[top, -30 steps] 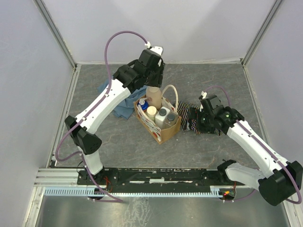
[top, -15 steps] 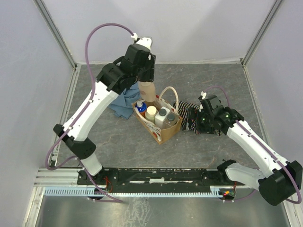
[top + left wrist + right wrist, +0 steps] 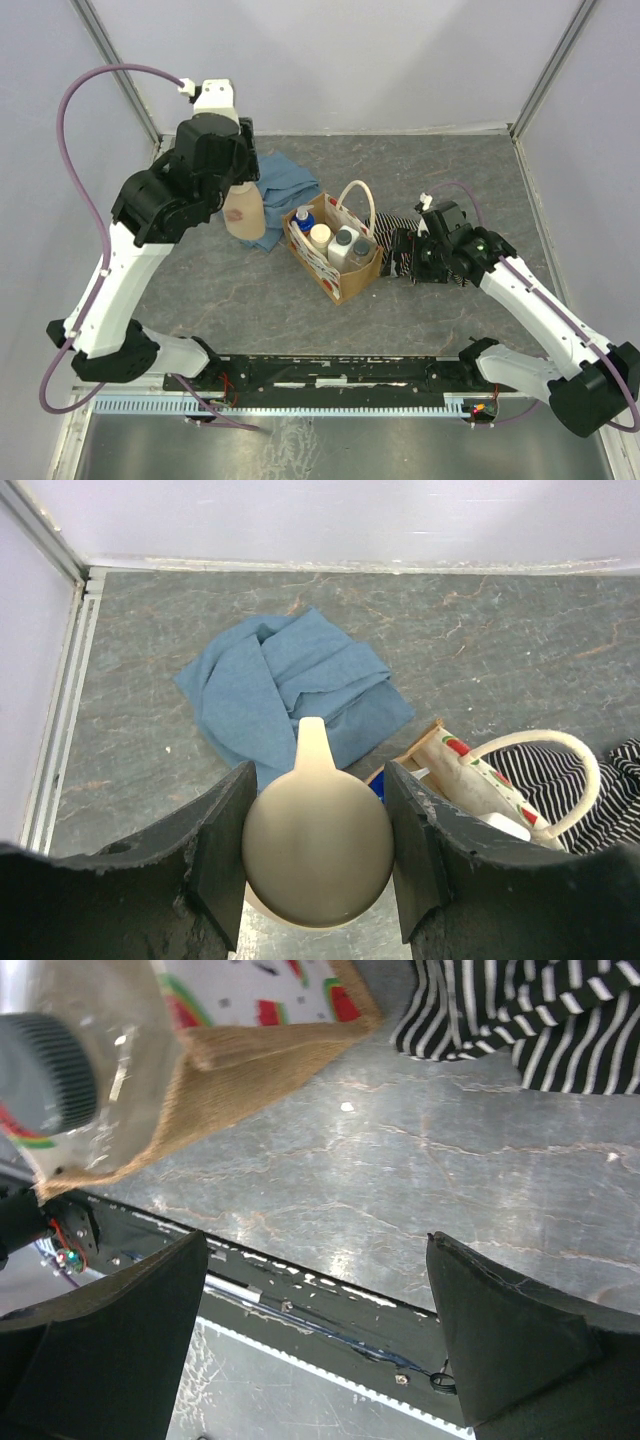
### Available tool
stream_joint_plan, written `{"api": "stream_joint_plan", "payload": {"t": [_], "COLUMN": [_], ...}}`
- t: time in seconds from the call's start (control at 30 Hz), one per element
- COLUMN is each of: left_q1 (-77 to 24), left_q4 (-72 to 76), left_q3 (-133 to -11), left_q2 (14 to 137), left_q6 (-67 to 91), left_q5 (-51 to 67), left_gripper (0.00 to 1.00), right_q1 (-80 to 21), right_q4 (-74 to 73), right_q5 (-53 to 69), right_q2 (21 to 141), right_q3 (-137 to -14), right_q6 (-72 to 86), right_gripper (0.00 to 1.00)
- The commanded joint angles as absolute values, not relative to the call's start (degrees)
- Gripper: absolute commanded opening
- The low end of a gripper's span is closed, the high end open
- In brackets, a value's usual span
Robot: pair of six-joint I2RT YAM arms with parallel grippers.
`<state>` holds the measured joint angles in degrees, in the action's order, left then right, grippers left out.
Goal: Take the personal care products out of the canvas bag
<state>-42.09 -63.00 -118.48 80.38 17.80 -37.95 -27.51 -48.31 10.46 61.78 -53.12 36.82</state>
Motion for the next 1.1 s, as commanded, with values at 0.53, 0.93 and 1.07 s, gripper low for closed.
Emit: {"api": "stream_joint_plan", "payload": {"t": [0.53,0.93,1.07], "left_q1": [-42.10,-42.10,-42.10], "left_q4": [-45.04,-40.98,-38.12], "left_q3": [-76.23,-68.46,-65.51], "left_q2": [62.67,62.26,62.29], "left_q6": [36.35,40.69,41.53], "left_q5": [-39.00,-36.71,-35.79], "left_gripper": [0.51,0.50,0.50], "right_q1": [-43.10,-43.07,-43.11], "right_q4": [-46.62,-51.58,-52.61], "right_q5": [0.78,0.11,0.16], "right_q2": [86.79,111.11,116.18], "right_q3": [-90.49,-113.90,-118.47], "right_q6": [30.29,22.89,21.25], "right_gripper": [0.95,0.96,0.95]}}
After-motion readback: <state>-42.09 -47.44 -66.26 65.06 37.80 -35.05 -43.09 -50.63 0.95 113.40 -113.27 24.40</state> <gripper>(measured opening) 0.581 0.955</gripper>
